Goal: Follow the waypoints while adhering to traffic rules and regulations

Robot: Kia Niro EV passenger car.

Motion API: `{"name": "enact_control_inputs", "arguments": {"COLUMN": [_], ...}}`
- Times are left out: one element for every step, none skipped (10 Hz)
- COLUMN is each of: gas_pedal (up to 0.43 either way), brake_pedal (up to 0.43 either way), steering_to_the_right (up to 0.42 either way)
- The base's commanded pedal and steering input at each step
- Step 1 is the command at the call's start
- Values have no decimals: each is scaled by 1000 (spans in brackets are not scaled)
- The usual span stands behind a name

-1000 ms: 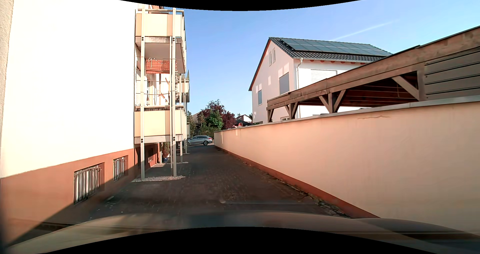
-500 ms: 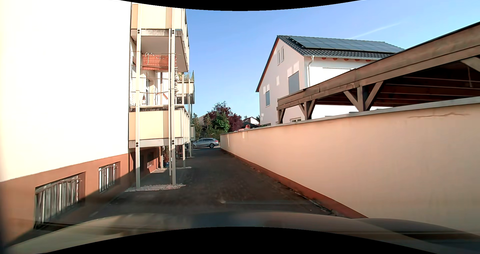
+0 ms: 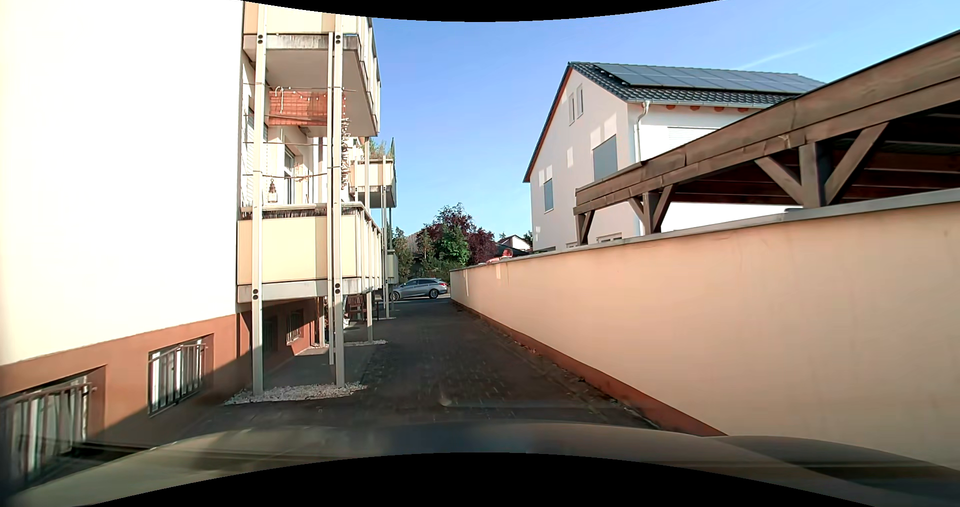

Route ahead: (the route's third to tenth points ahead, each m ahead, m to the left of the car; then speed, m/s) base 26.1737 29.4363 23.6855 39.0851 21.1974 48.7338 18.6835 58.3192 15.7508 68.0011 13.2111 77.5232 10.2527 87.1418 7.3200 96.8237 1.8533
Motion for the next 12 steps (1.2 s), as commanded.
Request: {"name": "enact_control_inputs", "arguments": {"gas_pedal": [0,0,0,0,0,0,0,0,0,0,0,0], "brake_pedal": [0,0,0,0,0,0,0,0,0,0,0,0], "steering_to_the_right": [-117,-117,-114,-111,-109,-109,-109,-109,-109,-109,-109,-108]}}
